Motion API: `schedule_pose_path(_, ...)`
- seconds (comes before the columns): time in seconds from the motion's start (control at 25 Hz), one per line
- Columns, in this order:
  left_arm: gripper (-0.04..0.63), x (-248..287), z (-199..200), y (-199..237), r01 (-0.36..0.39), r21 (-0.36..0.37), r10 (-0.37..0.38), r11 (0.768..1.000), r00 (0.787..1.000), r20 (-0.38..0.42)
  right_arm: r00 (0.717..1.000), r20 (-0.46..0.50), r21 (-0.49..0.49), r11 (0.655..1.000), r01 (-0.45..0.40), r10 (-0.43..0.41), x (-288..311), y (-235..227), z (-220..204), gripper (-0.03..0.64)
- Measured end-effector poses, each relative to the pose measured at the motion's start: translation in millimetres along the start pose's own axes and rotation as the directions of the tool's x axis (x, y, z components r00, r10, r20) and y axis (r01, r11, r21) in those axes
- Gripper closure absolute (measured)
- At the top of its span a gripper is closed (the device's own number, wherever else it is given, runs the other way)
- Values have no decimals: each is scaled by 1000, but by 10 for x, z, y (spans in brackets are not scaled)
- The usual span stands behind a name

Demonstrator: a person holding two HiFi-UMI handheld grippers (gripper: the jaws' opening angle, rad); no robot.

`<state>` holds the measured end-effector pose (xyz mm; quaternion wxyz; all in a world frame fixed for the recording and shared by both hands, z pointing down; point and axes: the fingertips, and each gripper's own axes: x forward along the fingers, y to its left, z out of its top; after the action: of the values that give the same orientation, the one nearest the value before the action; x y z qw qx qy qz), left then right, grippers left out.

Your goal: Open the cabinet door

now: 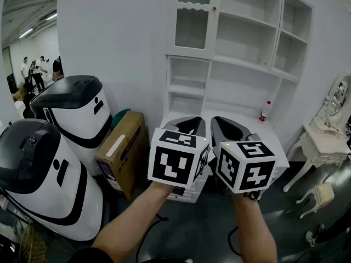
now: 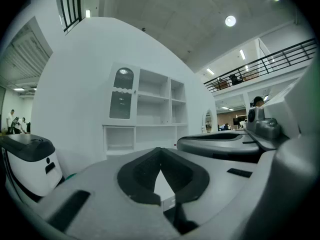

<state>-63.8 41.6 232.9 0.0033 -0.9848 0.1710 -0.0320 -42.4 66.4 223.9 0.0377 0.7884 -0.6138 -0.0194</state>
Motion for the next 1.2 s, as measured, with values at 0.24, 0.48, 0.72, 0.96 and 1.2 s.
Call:
schedule_pose_path(0.24,586,-111,0,79,17,6,-17,1000,1000,7,1000,-6,5,1000,20,-20,19,137,-9,598)
schedule_pose_path(0.48,586,-142,-40,162,34,1,-34,999,999,7,999,-11,12,999,40,-40,41,208,-43,598)
schedule_pose_path(0.72,586,-7,-58,151,47,3,-47,999,999,9,999,-14,23,999,48,-47,105,84,-99,598)
schedule_pose_path(0.96,586,307,-52,154,46,5,-46,999,999,11,999,9,13,999,38,-39,293,-161,-80,598)
schedule_pose_path(1.2,586,748,11,263,9,7,-9,1000,1000,25,1000,13,11,1000,13,-14,626,-520,-91,597)
